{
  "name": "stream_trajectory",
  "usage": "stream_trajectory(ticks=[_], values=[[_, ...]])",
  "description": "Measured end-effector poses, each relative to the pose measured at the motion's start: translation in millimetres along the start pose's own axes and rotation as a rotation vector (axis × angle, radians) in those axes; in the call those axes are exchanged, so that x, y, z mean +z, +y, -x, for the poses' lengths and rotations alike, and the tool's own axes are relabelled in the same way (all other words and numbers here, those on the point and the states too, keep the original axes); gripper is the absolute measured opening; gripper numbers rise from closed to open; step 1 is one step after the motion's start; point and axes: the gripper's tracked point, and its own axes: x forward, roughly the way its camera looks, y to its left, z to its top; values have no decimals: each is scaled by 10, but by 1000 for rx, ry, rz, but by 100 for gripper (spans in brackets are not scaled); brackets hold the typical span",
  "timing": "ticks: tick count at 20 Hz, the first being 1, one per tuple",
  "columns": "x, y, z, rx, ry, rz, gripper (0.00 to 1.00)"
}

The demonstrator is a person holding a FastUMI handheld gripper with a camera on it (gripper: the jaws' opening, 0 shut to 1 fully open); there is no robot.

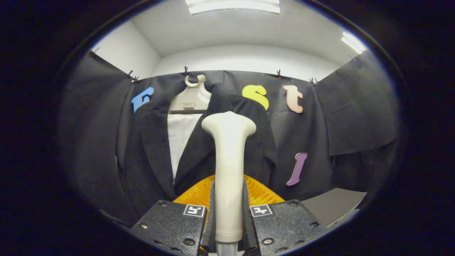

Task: Iron the clothes twice with a garment steamer, once on the left side and once on the right side.

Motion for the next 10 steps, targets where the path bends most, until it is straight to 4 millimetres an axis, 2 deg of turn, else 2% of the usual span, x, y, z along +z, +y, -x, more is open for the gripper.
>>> stream_trajectory(ticks=[10], values=[[-582,-8,175,-1,86,45,33]])
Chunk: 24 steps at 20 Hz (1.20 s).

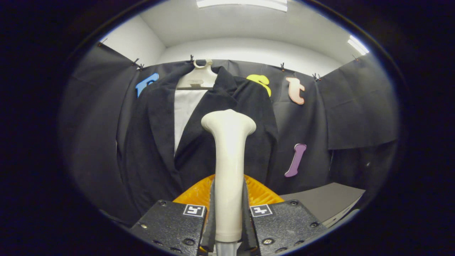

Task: Iron the clothes twice with a garment steamer, once on the left side and once on the right side.

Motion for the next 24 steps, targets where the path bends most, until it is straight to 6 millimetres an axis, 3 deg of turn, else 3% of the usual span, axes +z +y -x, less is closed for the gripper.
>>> stream_trajectory(ticks=[10,24], values=[[-544,30,250,25,105,28,33],[-1580,118,682,57,314,58,33]])
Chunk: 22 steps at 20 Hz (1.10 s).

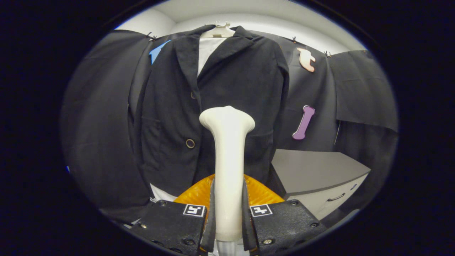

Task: Iron the clothes twice with a garment steamer, once on the left side and once on the right side.

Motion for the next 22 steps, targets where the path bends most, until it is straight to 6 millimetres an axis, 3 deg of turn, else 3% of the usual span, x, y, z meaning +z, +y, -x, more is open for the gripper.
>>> stream_trajectory(ticks=[22], values=[[-1570,2,32,-30,311,28,33]])
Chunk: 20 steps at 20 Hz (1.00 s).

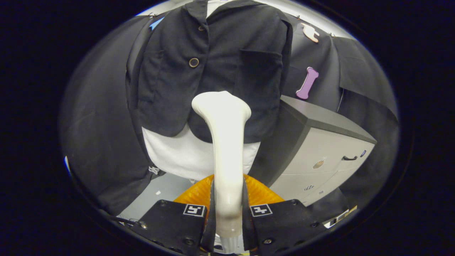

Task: Iron the clothes twice with a garment steamer, once on the left side and once on the right side.

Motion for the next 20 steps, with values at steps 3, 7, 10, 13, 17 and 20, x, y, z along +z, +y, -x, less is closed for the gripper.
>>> stream_trajectory(ticks=[3,7,10,13,17,20], values=[[-248,-6,-52,2,56,-1,33],[-435,-23,-66,5,84,-33,33],[-266,-64,103,13,39,-53,33],[79,-37,386,33,-54,-72,33],[787,114,944,74,-199,-102,33],[1437,201,1302,97,-340,-117,33]])
